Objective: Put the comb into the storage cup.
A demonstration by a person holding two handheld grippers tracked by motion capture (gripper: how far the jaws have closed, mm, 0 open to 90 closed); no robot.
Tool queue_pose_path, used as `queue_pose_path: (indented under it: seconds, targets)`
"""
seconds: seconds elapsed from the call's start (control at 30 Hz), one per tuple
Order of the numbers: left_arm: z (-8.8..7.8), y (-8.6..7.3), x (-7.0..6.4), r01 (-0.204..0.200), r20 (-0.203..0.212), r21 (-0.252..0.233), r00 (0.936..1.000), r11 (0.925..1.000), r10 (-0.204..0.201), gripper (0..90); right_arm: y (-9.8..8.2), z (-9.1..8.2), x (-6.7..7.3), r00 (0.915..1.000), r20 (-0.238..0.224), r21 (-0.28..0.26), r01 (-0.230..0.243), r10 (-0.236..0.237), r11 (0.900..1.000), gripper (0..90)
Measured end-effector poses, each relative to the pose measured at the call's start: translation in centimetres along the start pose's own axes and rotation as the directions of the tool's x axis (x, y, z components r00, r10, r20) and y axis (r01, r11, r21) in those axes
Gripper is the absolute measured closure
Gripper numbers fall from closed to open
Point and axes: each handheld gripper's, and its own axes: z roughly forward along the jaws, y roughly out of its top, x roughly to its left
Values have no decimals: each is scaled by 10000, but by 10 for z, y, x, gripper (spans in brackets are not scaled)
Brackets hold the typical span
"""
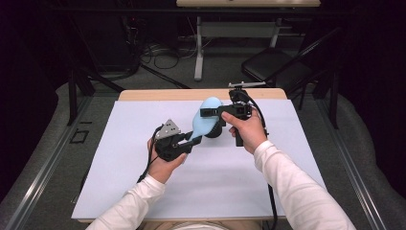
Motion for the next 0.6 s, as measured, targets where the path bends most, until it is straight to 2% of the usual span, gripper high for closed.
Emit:
queue_pose_path:
  seconds: [0.2, 0.6]
  targets:
    - [0, 0, 0, -29, -1, 20, 10000, 10000, 29, 695, 1, 2, -2, 9997, -141, -7, -194, 194, 9998, 303]
    - [0, 0, -1, -44, -20, 2, 10000, 10000, 44, 695, 2, 1, -4, 9993, -104, -117, -353, 351, 9993, 362]
